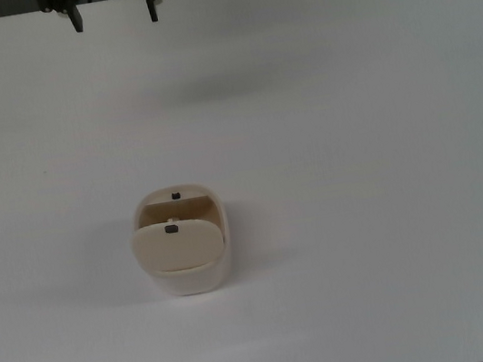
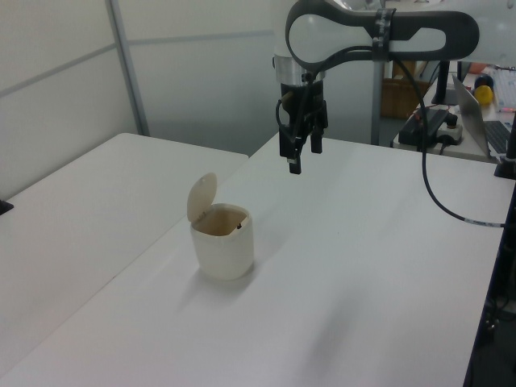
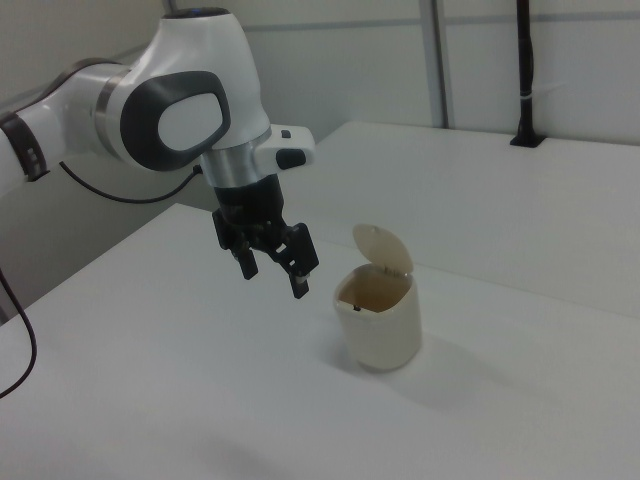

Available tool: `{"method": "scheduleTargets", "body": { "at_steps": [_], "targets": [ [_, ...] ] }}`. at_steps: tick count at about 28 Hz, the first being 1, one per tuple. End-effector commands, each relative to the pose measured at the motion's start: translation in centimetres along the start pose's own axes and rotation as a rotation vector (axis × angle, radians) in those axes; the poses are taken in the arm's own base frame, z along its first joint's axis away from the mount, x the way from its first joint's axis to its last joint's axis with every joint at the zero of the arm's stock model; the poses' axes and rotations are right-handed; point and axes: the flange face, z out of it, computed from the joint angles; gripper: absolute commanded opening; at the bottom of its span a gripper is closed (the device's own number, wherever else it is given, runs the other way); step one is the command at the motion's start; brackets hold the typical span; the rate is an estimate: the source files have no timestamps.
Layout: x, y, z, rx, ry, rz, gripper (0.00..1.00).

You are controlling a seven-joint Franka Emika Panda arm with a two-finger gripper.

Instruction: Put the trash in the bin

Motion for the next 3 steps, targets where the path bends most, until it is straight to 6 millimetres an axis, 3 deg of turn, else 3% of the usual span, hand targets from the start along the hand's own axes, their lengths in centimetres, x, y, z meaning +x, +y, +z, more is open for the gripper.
{"method": "scheduleTargets", "body": {
  "at_steps": [1,3],
  "targets": [
    [-0.21,0.22,0.21,-0.009,-0.002,0.023,1.00],
    [-0.16,0.38,0.28,-0.009,-0.002,0.027,1.00]
  ]
}}
